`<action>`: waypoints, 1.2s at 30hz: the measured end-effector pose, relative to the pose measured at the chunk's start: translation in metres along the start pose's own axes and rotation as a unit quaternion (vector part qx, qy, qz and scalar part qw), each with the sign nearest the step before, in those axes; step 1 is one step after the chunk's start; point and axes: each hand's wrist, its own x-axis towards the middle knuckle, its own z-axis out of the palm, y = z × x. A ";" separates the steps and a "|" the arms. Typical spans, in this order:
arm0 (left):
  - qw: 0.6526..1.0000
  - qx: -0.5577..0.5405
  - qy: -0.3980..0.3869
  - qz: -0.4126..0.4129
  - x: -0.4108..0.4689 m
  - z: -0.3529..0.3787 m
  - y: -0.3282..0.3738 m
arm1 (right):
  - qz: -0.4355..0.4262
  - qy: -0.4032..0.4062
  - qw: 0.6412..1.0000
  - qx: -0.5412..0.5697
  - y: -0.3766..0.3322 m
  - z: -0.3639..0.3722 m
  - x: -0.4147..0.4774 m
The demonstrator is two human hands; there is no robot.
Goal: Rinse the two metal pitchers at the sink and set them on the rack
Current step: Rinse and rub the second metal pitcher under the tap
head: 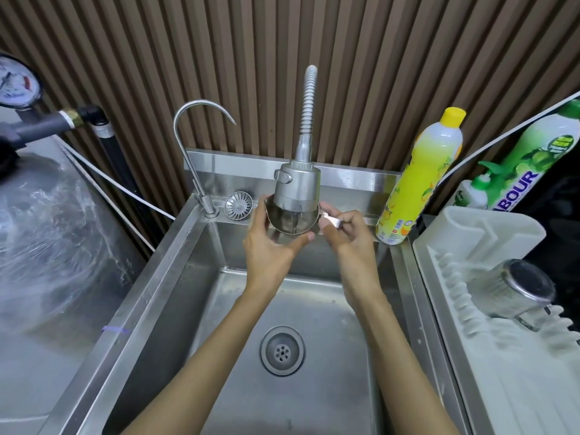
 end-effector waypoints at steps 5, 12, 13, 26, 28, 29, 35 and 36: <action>0.983 0.125 0.025 0.133 -0.005 -0.014 0.007 | 0.080 -0.083 0.971 0.211 0.026 0.004 -0.002; 0.980 0.194 0.031 0.005 -0.010 -0.016 0.010 | 0.089 0.007 0.996 -0.015 0.000 -0.001 -0.010; 0.980 0.198 0.010 -0.018 -0.011 -0.015 0.010 | 0.090 0.026 0.994 -0.056 -0.006 -0.003 -0.009; 0.992 -0.056 -0.080 -0.078 -0.002 0.004 0.000 | -0.050 0.048 0.963 -0.261 -0.032 -0.010 -0.009; 0.996 -0.071 -0.038 -0.050 0.003 0.004 0.002 | -0.036 0.019 0.986 -0.164 -0.025 -0.010 -0.004; 0.998 -0.056 -0.017 -0.025 0.004 0.002 0.003 | -0.023 0.001 0.993 -0.119 -0.020 -0.008 -0.002; 0.983 0.150 0.058 0.091 -0.002 -0.008 0.014 | 0.055 -0.026 0.998 -0.008 0.008 0.001 0.000; 0.979 0.173 0.066 0.080 -0.004 -0.009 0.014 | 0.062 -0.026 0.998 -0.011 0.007 0.001 -0.002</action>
